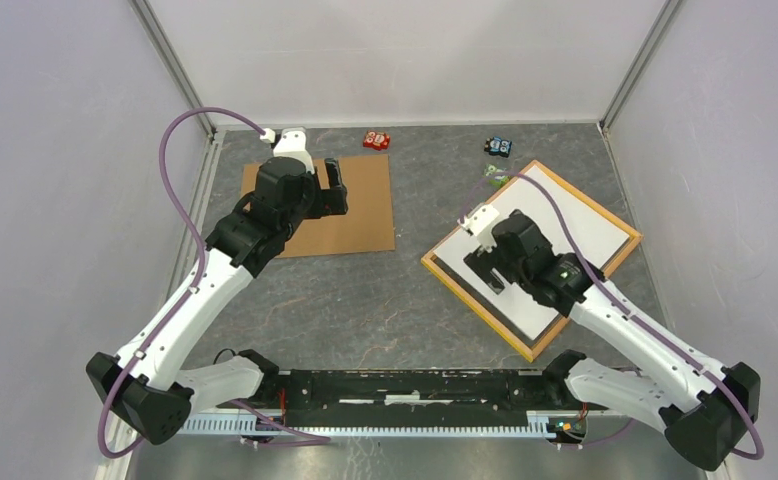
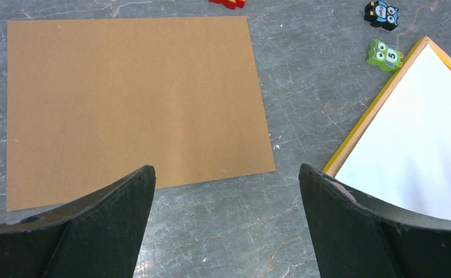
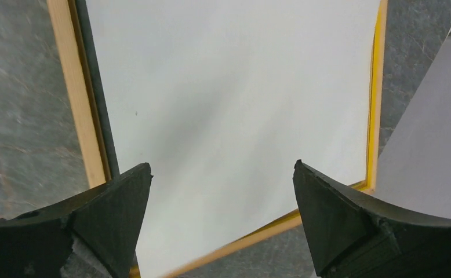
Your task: Put the photo into the frame
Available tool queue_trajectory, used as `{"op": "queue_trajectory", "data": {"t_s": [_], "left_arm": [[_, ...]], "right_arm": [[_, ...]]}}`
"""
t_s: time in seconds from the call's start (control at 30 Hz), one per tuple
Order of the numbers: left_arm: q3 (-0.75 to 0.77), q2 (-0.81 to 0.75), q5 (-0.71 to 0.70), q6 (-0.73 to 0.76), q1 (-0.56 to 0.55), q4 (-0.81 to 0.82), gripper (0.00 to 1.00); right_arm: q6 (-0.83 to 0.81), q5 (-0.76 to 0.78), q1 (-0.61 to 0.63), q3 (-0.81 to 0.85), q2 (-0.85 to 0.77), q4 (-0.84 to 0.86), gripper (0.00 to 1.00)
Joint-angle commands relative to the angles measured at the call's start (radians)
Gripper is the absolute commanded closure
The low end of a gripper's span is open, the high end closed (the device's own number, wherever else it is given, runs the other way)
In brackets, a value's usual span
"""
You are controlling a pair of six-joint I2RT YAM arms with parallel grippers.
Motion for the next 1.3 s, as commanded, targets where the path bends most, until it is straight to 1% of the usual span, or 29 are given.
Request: {"op": "queue_trajectory", "data": {"t_s": [0.0, 0.1, 0.2, 0.23, 0.27, 0.3, 0.37, 0.4, 0.43, 0.47, 0.57, 0.67, 0.73, 1.0, 1.27], "left_arm": [[0.035, 0.009, 0.010, 0.052, -0.004, 0.016, 0.00], [0.033, 0.008, 0.012, 0.052, -0.003, 0.017, 0.00], [0.030, 0.005, 0.011, 0.051, -0.004, 0.022, 0.00], [0.025, 0.002, 0.015, 0.050, -0.003, 0.028, 0.00], [0.019, 0.000, 0.018, 0.050, -0.004, 0.037, 0.00], [0.010, -0.003, 0.021, 0.050, -0.004, 0.046, 0.00], [0.000, -0.009, 0.022, 0.050, -0.003, 0.059, 0.00], [-0.003, -0.012, 0.020, 0.052, -0.003, 0.066, 0.00], [-0.007, -0.015, 0.018, 0.054, -0.004, 0.071, 0.00], [-0.011, -0.015, 0.017, 0.056, -0.003, 0.075, 0.00], [-0.016, -0.016, 0.019, 0.059, -0.004, 0.080, 0.00], [-0.017, -0.015, 0.026, 0.059, -0.003, 0.083, 0.00], [-0.016, -0.016, 0.028, 0.061, -0.004, 0.084, 0.00], [-0.021, -0.011, 0.045, 0.059, -0.003, 0.087, 0.00], [-0.020, -0.008, 0.050, 0.058, -0.003, 0.089, 0.00]], "right_arm": [[0.252, -0.016, -0.003, 0.147, 0.031, -0.001, 0.02], [0.406, 0.016, -0.011, 0.159, 0.078, 0.083, 0.02], [0.495, 0.063, -0.051, 0.073, 0.117, 0.297, 0.02], [0.522, 0.053, -0.090, 0.042, 0.133, 0.368, 0.02], [0.545, 0.026, -0.125, 0.014, 0.156, 0.450, 0.02], [0.577, -0.033, -0.178, -0.006, 0.182, 0.528, 0.02], [0.648, -0.200, -0.271, -0.033, 0.266, 0.657, 0.02], [0.683, -0.299, -0.303, -0.036, 0.310, 0.719, 0.02], [0.694, -0.360, -0.320, -0.029, 0.364, 0.767, 0.02], [0.694, -0.411, -0.326, 0.003, 0.410, 0.773, 0.02], [0.683, -0.428, -0.330, 0.060, 0.523, 0.793, 0.02], [0.707, -0.461, -0.338, 0.099, 0.593, 0.798, 0.02], [0.730, -0.479, -0.338, 0.095, 0.619, 0.837, 0.02], [0.781, -0.526, -0.337, 0.140, 0.719, 0.879, 0.04], [0.784, -0.528, -0.330, 0.135, 0.745, 0.876, 0.05]]}}
